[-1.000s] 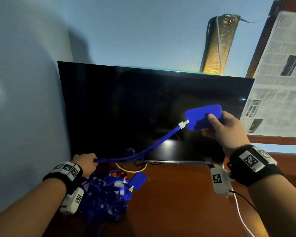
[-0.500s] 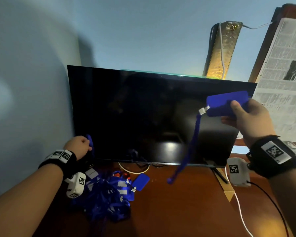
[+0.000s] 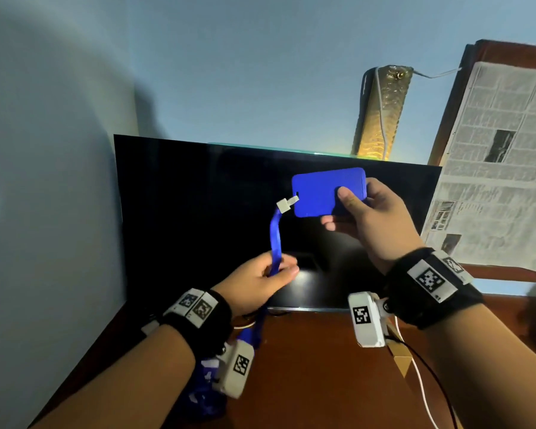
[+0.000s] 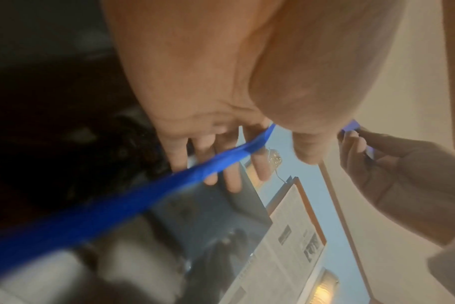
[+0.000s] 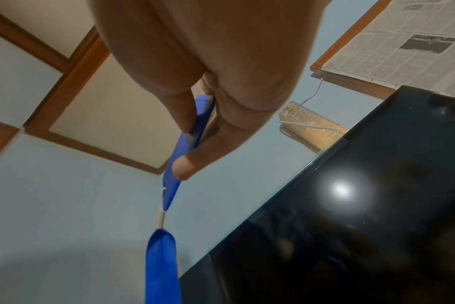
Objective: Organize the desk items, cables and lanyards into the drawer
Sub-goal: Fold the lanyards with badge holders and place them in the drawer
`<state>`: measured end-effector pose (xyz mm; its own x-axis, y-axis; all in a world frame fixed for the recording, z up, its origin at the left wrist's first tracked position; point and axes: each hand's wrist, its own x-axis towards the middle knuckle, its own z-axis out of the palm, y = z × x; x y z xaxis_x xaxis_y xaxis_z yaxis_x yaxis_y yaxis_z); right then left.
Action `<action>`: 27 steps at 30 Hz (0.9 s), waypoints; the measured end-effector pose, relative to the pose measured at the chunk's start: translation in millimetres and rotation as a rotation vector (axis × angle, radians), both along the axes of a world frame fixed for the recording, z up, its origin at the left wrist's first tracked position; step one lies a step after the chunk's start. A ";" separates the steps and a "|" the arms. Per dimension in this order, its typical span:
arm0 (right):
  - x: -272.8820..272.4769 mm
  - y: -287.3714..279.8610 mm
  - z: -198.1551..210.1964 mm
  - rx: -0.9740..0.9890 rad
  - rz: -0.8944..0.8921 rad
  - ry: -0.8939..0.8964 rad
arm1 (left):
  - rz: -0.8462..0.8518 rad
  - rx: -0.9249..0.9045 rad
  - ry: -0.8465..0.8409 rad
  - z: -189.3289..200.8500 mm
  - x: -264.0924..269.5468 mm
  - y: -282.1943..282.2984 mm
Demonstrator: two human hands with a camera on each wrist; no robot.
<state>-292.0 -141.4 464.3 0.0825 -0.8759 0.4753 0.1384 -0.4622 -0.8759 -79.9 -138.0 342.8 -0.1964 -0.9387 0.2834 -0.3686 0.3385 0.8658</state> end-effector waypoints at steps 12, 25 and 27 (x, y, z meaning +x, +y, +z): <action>-30.9 -12.9 -67.2 0.115 -0.201 -0.004 | 0.218 -0.472 -0.394 36.3 13.9 81.1; 26.4 39.1 -133.8 0.011 0.303 0.396 | 0.239 -0.405 -0.561 108.8 36.9 5.7; 21.5 47.7 -120.9 -0.030 0.318 0.330 | 0.267 -0.323 -0.551 84.3 54.8 -6.4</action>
<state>-270.5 -93.6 343.3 0.4966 -0.7686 0.4034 -0.0069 -0.4682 -0.8836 -25.0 -144.4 427.1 -0.1659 -0.8601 0.4824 -0.8325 0.3844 0.3990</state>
